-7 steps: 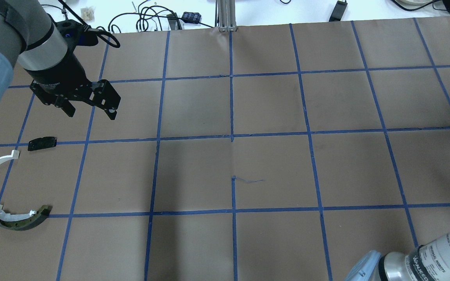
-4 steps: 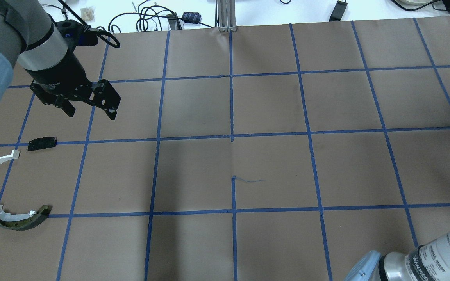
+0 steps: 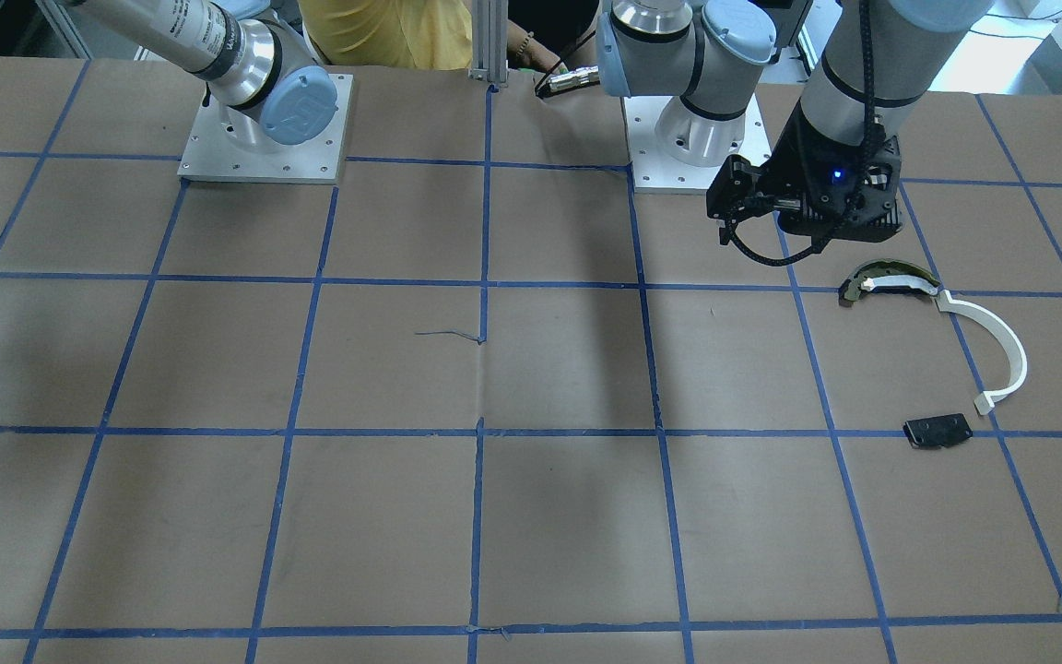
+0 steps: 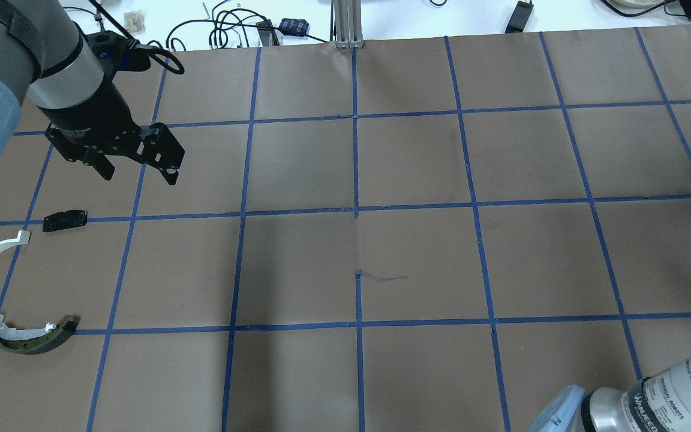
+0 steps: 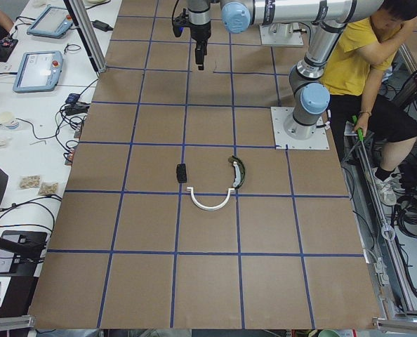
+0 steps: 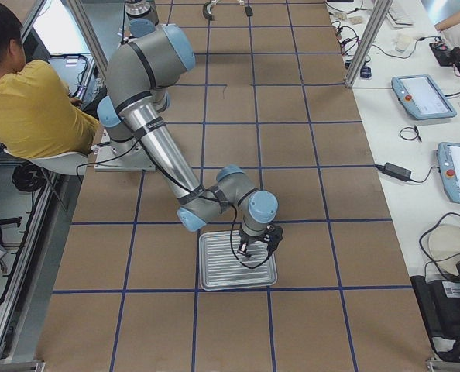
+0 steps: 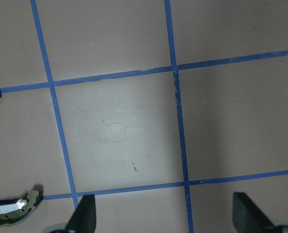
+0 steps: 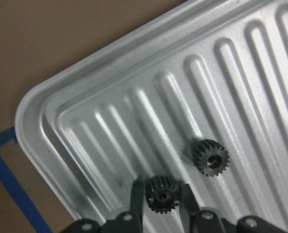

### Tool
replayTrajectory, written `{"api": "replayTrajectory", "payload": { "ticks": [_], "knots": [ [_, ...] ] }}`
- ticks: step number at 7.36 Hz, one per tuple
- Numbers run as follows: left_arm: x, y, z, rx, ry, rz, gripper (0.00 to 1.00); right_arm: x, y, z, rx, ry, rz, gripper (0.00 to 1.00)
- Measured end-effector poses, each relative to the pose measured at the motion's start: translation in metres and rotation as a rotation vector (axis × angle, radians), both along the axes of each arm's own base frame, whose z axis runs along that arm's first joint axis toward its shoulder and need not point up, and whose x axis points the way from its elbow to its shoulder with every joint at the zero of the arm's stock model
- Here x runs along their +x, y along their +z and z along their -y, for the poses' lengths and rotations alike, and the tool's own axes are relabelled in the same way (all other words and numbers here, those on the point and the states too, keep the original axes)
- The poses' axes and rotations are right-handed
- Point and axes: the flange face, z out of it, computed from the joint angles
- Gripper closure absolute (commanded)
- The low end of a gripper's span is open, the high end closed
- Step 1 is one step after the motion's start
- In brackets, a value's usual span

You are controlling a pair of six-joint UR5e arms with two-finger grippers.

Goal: Place bearing gear from tray to pile

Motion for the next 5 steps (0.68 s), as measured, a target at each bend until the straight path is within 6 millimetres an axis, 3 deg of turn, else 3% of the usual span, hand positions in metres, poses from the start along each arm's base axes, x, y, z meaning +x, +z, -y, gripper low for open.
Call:
{"api": "replayTrajectory", "payload": {
  "ticks": [3, 5],
  "knots": [
    [0.001, -0.001, 0.000, 0.003, 0.000, 0.004, 0.00, 0.001, 0.007, 0.003, -0.010, -0.012, -0.006, 0.85],
    [0.000, -0.002, 0.000, 0.004, 0.000, 0.004, 0.00, 0.025, 0.023, 0.020, -0.025, -0.040, -0.017, 0.85]
  ]
}}
